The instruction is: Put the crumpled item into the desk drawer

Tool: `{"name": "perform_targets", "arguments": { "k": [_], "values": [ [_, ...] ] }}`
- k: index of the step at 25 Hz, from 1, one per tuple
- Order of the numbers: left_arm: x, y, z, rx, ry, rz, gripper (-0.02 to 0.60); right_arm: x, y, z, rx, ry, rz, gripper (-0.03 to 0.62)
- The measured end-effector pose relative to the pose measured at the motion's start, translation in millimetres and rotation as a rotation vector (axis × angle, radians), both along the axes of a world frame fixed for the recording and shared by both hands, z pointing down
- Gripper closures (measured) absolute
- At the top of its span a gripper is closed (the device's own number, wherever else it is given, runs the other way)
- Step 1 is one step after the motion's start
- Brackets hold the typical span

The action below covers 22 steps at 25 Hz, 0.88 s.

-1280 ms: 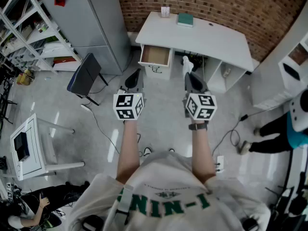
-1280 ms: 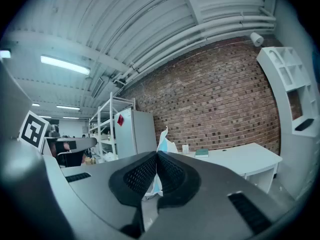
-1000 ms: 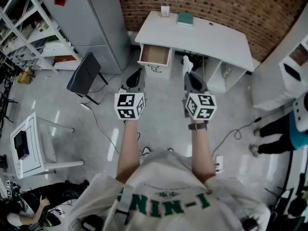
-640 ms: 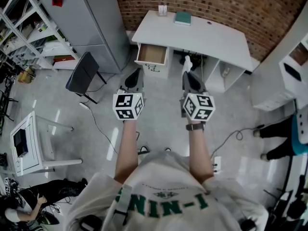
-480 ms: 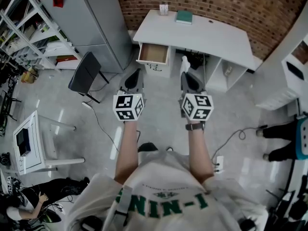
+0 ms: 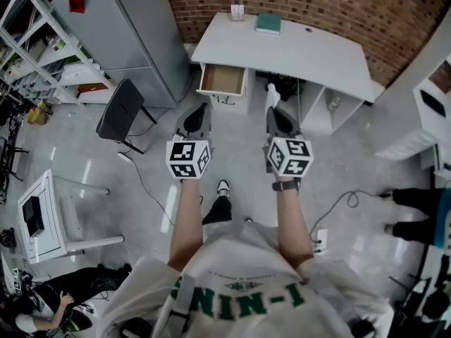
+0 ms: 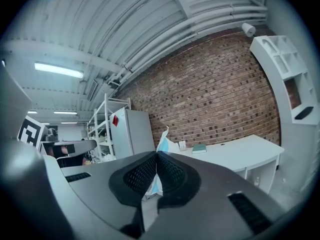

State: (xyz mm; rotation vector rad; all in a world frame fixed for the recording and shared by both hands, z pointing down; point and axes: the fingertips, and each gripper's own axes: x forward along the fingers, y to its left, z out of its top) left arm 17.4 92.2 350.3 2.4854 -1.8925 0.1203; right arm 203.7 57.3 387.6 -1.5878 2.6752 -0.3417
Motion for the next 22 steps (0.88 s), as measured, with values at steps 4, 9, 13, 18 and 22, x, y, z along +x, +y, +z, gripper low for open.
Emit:
{"name": "perform_targets", "arguments": {
  "k": [4,9,13,18,22],
  "values": [
    [-16.5,-43.8,3.3,0.021,0.001,-0.003,0.581,-12.2,-36.5,-3.9,0.011,0.021,0.017,0.591],
    [-29.7,-108.7,-6.8,0.043,0.013,0.02,0.581,-29.6,-86.5,-19.5,0.032,0.039,0.029,0.591],
    [-43.4,-147.6,-6.4,0.041,0.021,0.043,0.582,-49.8,-121.9,-21.7,0.03,0.057,0.034,0.591],
    [-72.8,-184.1,1.7,0.015,0.017,0.053,0.581,-79.6,-155.9,-16.1,0.019,0.07,0.037,0.591],
    [-94.6,-205.8,3.0,0.009,0.011,0.055,0.581,-98.9,-178.2,-13.5,0.016,0.072,0.044,0.591]
  ]
}}
